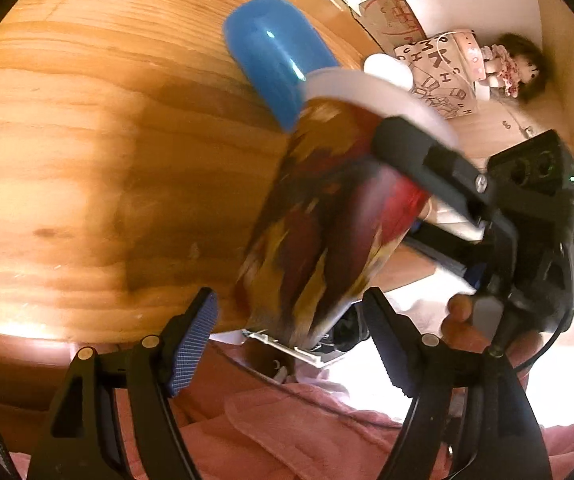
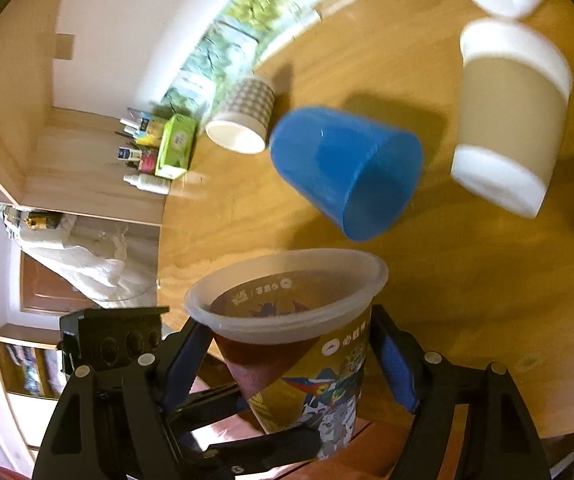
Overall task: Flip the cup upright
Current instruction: 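Grasp the cup with the right tool while the left tool opens and releases it, then turn the cup rim-up and lower it onto the table with the right tool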
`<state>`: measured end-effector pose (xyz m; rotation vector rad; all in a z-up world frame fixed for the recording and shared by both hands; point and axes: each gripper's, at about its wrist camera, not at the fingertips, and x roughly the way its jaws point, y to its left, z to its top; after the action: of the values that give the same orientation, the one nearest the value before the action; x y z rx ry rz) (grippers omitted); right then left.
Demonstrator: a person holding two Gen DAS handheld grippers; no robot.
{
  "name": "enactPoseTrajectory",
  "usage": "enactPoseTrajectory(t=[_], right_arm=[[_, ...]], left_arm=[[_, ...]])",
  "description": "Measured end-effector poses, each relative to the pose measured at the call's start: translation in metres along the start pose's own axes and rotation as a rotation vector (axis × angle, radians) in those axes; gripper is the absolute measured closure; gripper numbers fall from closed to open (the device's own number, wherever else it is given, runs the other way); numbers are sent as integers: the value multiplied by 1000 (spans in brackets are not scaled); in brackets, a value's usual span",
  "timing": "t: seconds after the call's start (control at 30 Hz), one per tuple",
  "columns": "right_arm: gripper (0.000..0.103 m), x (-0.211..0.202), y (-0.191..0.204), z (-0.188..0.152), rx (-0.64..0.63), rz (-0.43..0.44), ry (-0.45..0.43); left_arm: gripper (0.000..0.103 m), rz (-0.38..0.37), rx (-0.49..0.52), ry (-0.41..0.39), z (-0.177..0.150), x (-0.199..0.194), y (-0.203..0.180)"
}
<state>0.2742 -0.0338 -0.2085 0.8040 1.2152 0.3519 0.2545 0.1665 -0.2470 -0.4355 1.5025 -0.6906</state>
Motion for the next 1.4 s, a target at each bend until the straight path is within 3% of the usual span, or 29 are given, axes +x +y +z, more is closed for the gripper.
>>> enactPoseTrajectory(t=[0.4,0.73,1.0,1.4], right_arm=[[25,-31,21,-9,-236,-190,-314],[25,-17,38,-45,-495,-360,-553],[25,0,46,-71,-635,-415,-638],[25,-3,37,-87,-650,-399,-650]], left_arm=[[25,18,-89,-30,-22,-22,29],[25,24,-84,-48,-30,-27,29],[25,42,-62,-45,-33,-26,24],[25,60,-41,-23,-35,-21,23]])
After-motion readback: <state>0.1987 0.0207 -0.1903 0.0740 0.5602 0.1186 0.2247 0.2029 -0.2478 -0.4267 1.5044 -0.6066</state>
